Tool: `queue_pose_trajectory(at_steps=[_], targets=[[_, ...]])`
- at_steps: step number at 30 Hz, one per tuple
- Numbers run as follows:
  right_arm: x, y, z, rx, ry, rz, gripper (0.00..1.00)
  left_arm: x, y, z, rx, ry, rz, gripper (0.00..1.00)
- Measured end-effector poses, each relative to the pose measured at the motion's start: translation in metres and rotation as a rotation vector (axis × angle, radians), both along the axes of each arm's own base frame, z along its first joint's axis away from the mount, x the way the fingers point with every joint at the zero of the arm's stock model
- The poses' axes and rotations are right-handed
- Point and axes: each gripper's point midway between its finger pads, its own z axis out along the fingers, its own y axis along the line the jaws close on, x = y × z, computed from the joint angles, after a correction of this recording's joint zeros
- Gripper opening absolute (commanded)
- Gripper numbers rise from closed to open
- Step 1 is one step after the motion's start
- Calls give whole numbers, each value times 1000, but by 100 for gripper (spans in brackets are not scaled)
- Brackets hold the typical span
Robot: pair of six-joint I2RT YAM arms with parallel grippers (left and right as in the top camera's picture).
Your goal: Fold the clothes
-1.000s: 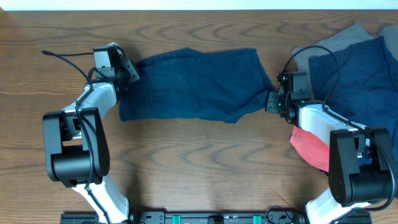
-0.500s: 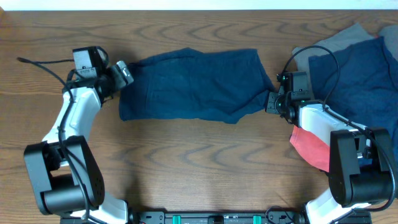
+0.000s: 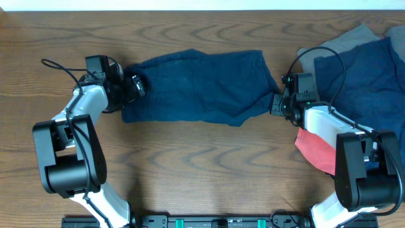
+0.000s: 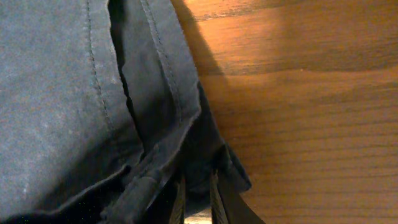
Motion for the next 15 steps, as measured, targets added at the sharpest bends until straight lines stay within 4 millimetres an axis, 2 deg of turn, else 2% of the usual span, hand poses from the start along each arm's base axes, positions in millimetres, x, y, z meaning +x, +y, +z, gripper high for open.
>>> queue_pose_trajectory(at_steps=[2, 3, 5, 6, 11, 15], targets=[[0, 0, 0, 1, 1, 0, 19, 0, -6, 0, -38, 1, -9, 56], [0, 0, 0, 2, 3, 2, 21, -1, -9, -2, -57, 6, -24, 37], [-1, 1, 0, 3, 7, 5, 22, -5, -14, -6, -85, 23, -36, 13], [-2, 1, 0, 2, 10, 6, 22, -7, -17, -9, -101, 37, -39, 6], [-7, -1, 1, -5, 33, 3, 24, -13, -22, -11, -140, 58, -53, 6], [-21, -7, 3, -16, 86, -7, 27, -34, -27, -9, -166, 144, -50, 6]])
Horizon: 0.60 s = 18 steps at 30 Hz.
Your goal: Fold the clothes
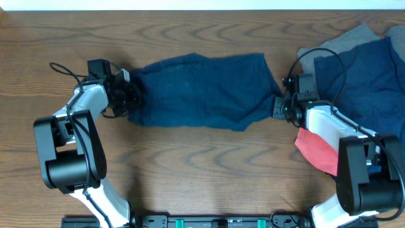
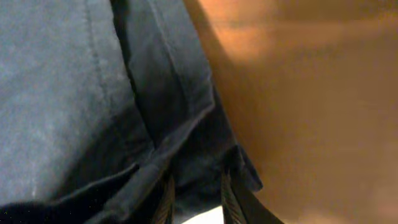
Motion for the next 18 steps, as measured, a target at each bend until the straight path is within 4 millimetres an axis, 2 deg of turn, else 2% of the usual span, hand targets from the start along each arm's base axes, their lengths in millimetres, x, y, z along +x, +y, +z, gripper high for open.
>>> queue_pose_trajectory(at_steps=[3, 5, 7, 9, 12, 14, 15, 18], targets=[[-16, -13, 3, -1, 59, -33, 26, -16, -3, 10, -9, 52, -2, 6], [-26, -25, 7, -1, 92, -68, 25, -25, -5, 25, -9, 59, -1, 6], [-26, -33, 21, 14, 75, -89, 25, -32, -5, 46, -4, 42, 0, 6], [-18, -31, 45, 38, 20, -73, 24, -38, -7, 67, 1, 16, 0, 6], [0, -16, 92, 97, -100, -2, 22, -44, -7, 96, 13, -43, 0, 6], [3, 4, 115, 161, -156, 74, 18, -46, -7, 113, 26, -89, 1, 6], [2, 13, 120, 187, -165, 103, 16, -46, -6, 118, 32, -105, 2, 6], [-11, 59, 126, 304, -154, 264, 3, -48, -6, 135, 47, -158, 4, 6]])
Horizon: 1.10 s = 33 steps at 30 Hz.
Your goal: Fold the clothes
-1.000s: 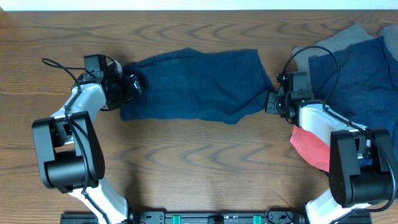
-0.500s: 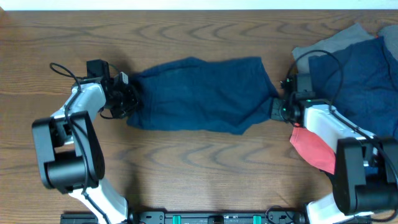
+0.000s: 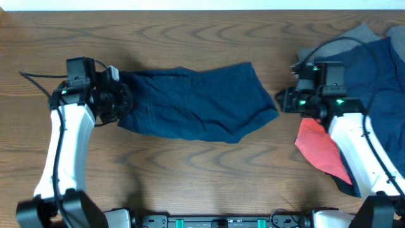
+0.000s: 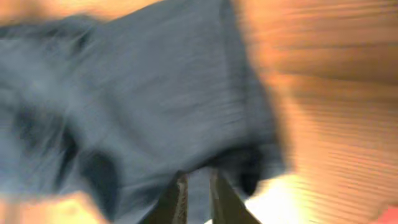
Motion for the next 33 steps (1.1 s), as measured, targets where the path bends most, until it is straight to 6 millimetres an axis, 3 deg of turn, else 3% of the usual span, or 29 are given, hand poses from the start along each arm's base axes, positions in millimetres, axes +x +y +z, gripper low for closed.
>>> queue_pose_trajectory(at_steps=[3, 9, 18, 26, 29, 33], targets=[[-24, 46, -6, 69, 40, 157, 4, -1, 0, 14, 10, -45, 1, 6], [-57, 117, -26, 121, 59, 389, 6, -6, -1, 30, 8, -83, 21, 6], [-68, 205, -64, 182, -1, 557, 7, -9, -10, 34, -62, -75, 21, 6], [-104, 249, -124, 194, 108, 620, 6, -7, -19, 39, -114, -83, 14, 6], [-108, 265, -121, 226, 79, 640, 6, -2, -27, 43, -117, -113, -15, 6], [-112, 278, -119, 252, 57, 647, 6, 0, -52, 47, -121, -143, -93, 6]])
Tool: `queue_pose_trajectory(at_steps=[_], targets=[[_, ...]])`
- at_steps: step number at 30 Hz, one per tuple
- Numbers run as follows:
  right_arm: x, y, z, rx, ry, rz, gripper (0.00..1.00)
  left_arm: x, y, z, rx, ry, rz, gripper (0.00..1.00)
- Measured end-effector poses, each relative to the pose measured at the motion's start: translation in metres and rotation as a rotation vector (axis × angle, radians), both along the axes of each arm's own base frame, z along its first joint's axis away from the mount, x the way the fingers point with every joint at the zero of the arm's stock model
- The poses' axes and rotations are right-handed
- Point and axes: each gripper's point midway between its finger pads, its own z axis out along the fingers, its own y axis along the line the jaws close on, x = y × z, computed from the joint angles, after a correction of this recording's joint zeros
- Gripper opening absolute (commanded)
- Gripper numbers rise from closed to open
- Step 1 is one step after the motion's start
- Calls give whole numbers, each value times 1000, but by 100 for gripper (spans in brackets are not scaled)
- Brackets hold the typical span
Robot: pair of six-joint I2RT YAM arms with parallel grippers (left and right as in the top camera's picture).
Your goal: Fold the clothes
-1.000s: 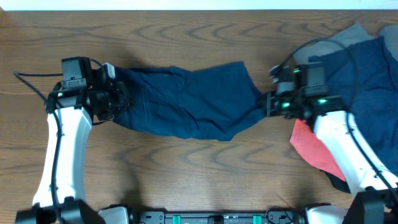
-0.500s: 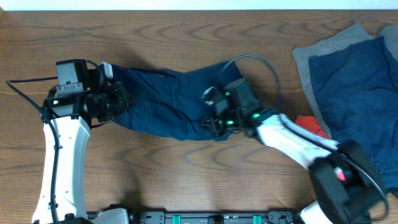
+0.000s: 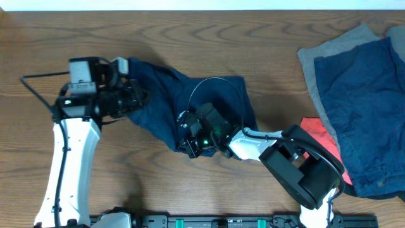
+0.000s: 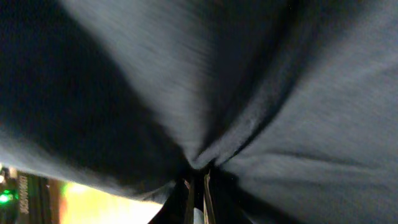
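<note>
A navy garment [image 3: 218, 95] lies bunched across the middle of the wooden table [image 3: 190, 31]. In the overhead view my left gripper [image 3: 131, 95] holds its left end just off the wood. My right gripper [image 3: 188, 138] sits at the garment's front edge, near the middle, shut on a pinch of the cloth. The arm trails off to the right. In the right wrist view the navy fabric [image 4: 280, 74] fills the frame and gathers into folds at my right gripper [image 4: 198, 180], whose jaws stand nearly together.
A pile of other clothes lies at the right edge: a grey piece [image 3: 335, 44], a large blue piece [image 3: 367, 95] and a red piece [image 3: 316, 130]. Cables loop above both wrists.
My right gripper was at the garment's right end and is now at its front edge, left of centre, with that end carried along. The garment is shorter and doubled up. The left gripper has barely moved.
The navy garment first lay stretched flat between both grippers, each shut on one end. Then it had shifted slightly left. Then both ends were raised and the cloth sagged between them. Now the right end lies brought over toward the left half.
</note>
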Motion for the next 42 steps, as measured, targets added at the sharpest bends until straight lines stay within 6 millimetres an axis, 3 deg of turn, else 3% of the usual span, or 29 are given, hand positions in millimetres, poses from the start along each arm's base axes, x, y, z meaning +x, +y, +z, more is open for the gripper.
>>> queue_pose_trajectory(at_steps=[4, 9, 13, 18, 20, 25, 35, 42], targets=[[-2, 2, 0, -2, 18, -10, 13, -3, -21, 0, 29, -8, -62, 6], [0, -11, -2, -42, 80, -32, 14, -4, -26, -1, 66, -15, -73, 6], [22, -50, 4, -105, 109, -112, 15, -2, -22, -2, 87, -16, -60, 6], [65, -116, 34, -174, 43, -274, 15, -2, -18, -5, 111, -12, -45, 6], [73, -141, 42, -217, 22, -317, 16, -1, -17, -5, 118, -13, -41, 6], [77, -205, 28, -421, 29, -422, 17, 0, -15, -5, 126, -17, -36, 6], [101, -283, 16, -692, -51, -630, 19, 0, -13, -6, 139, -16, -28, 6], [108, -304, 17, -756, -74, -709, 17, 1, -12, -6, 146, -16, -24, 6]])
